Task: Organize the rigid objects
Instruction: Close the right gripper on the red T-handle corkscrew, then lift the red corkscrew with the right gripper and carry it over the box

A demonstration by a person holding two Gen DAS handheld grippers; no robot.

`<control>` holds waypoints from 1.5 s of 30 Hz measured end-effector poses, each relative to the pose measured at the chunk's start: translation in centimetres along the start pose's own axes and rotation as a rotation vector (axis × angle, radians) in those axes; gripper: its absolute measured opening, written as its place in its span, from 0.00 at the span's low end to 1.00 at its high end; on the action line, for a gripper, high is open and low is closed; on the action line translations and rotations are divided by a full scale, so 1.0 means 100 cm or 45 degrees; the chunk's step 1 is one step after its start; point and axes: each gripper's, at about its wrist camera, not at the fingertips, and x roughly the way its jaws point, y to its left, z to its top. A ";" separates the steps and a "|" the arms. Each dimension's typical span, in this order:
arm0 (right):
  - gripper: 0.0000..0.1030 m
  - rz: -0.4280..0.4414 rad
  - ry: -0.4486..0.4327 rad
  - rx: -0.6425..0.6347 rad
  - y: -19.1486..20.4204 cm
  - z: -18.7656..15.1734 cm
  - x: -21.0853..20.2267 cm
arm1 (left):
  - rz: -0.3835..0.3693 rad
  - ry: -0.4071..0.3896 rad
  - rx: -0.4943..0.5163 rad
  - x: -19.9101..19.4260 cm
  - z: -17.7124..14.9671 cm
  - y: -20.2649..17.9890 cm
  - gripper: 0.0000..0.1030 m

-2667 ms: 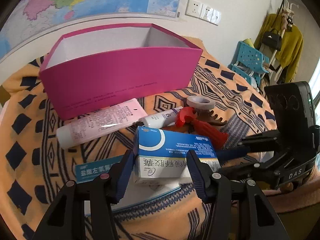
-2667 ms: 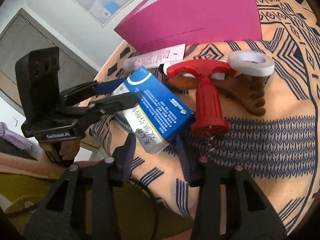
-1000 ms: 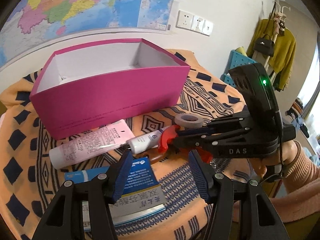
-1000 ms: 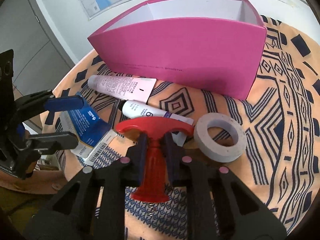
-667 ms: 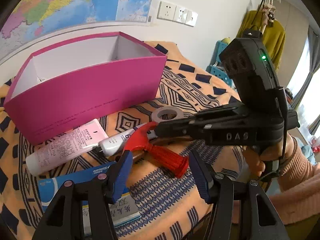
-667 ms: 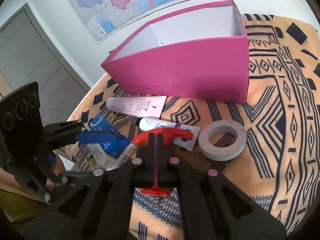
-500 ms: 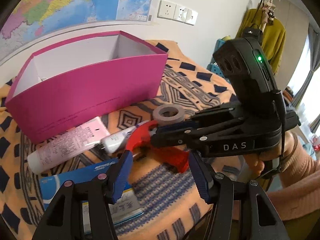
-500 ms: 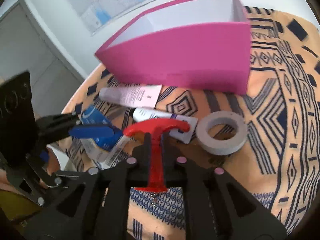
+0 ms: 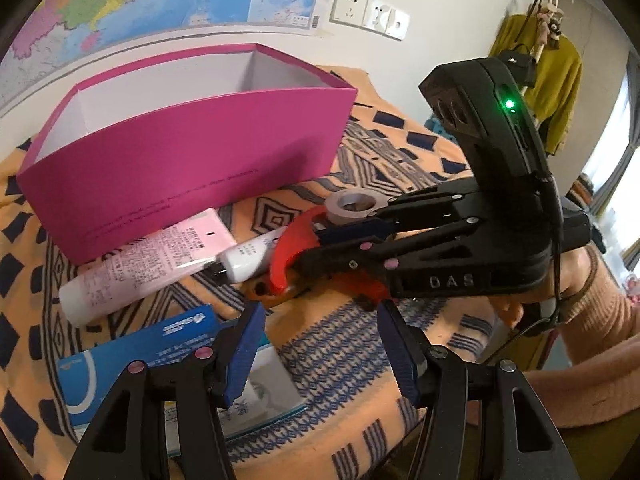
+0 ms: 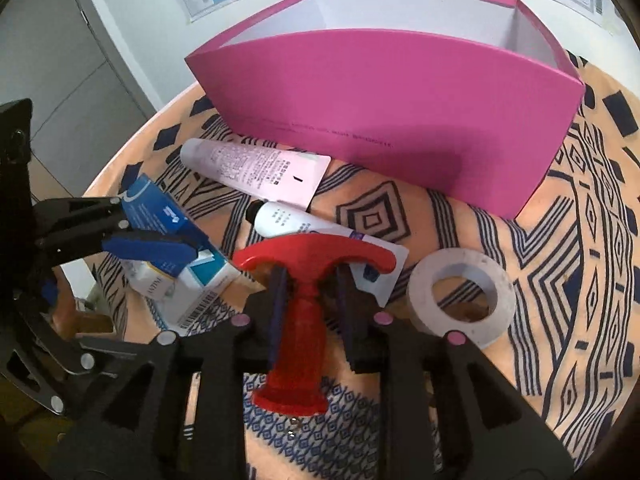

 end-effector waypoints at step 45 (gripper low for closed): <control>0.15 0.206 -0.308 0.052 -0.002 0.032 -0.067 | -0.025 -0.190 0.037 -0.007 0.072 -0.008 0.33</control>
